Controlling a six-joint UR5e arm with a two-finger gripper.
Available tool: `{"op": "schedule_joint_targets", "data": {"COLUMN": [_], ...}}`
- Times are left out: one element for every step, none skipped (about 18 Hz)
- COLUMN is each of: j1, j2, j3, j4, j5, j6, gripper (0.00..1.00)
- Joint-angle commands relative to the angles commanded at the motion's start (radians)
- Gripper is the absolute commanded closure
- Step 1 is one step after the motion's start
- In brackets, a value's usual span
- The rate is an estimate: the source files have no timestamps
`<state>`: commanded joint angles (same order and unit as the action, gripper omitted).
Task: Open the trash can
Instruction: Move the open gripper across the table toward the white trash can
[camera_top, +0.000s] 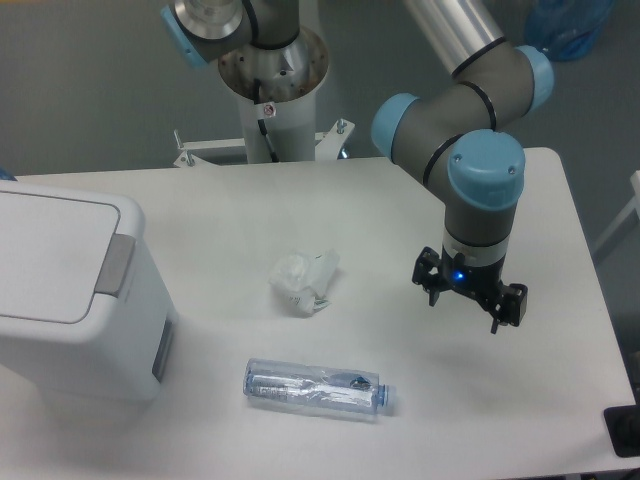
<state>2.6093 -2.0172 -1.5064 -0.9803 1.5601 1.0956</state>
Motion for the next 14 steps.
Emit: {"op": "schedule_joint_targets", "data": {"j1": [-0.002, -0.009, -0.027, -0.046, -0.061, -0.077, -0.09, -0.106, -0.118, -0.123, -0.127, -0.129, -0.129, -0.13], "j2": [0.003, 0.008, 0.02, 0.028, 0.034, 0.038, 0.051, 0.064, 0.072, 0.08, 0.093, 0.107, 0.123, 0.141], "j3": [-0.002, -0.002, -0.002, -0.003, -0.002, -0.002, 0.0, 0.0, 0.0, 0.002, 0.005, 0.008, 0.006, 0.006], "j4": [0.0, -0.001, -0.001, -0.001, -0.001, -0.001, -0.001, -0.001, -0.001, -0.001, 0.0, 0.0, 0.0, 0.0], "j5": [-0.005, -0.006, -0.008, -0.012, -0.027, -0.05, -0.083, -0.119, -0.168, -0.219, -0.27, -0.32, -0.372, -0.414], "j6": [-0.026, -0.052, -0.1, -0.165, -0.237, -0.293, -0.336, -0.374, -0.419, -0.465, -0.505, -0.538, -0.568, -0.597], "gripper": [0.0, 0.0, 0.0, 0.0, 0.0, 0.0, 0.0, 0.0, 0.0, 0.0, 0.0, 0.0, 0.0, 0.0]}}
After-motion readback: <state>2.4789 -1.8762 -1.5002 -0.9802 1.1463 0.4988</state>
